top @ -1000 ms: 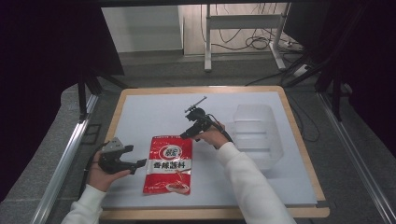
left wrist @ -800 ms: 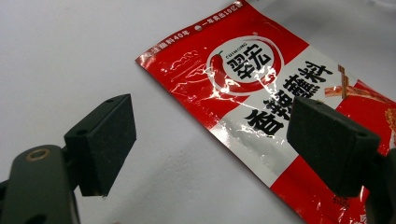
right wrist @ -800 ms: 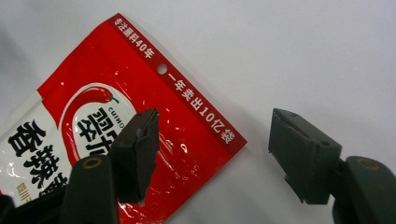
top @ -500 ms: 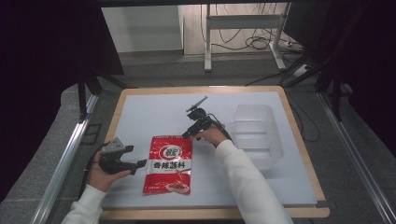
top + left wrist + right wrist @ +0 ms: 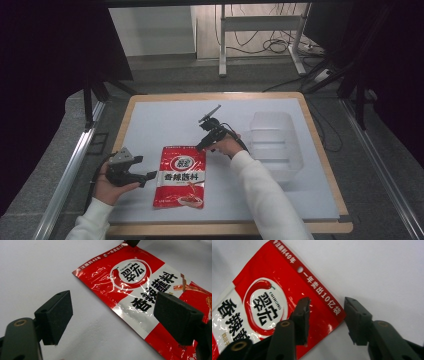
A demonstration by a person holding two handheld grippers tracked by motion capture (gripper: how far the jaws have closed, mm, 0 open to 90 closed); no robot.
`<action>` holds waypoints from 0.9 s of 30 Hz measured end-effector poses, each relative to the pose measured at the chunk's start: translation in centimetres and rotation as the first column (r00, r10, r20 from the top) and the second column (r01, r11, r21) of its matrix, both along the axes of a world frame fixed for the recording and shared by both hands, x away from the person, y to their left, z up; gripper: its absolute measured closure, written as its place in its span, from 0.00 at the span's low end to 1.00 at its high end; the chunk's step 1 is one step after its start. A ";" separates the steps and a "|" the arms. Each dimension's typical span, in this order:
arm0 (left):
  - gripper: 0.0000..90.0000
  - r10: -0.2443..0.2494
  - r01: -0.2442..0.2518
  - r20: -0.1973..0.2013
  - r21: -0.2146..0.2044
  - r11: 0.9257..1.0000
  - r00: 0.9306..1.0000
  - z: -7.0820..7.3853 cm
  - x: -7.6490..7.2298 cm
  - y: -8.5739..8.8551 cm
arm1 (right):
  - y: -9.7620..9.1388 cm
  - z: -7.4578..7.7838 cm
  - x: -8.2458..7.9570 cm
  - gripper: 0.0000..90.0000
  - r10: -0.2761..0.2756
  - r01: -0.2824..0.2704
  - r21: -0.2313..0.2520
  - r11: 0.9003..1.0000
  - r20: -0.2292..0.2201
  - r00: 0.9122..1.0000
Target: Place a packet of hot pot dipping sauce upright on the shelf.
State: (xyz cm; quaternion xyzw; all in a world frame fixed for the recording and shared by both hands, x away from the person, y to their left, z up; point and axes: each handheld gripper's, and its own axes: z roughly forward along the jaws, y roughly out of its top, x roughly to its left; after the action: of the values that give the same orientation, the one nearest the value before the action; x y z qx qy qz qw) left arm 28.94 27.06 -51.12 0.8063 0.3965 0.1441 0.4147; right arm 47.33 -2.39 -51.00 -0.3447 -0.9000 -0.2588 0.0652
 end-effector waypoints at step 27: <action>0.17 0.001 -0.001 -0.004 -0.001 1.000 1.000 0.0 0.1 0.0 | -0.8 1.9 -1.7 0.99 0.098 -0.101 0.012 0.995 0.136 0.986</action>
State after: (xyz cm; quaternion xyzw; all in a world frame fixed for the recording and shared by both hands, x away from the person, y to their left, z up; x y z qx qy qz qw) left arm 29.00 27.10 -51.09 0.8061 0.3978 0.1425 0.4143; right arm 45.66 -3.15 -49.11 -0.2803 -0.9159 -0.2865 0.0202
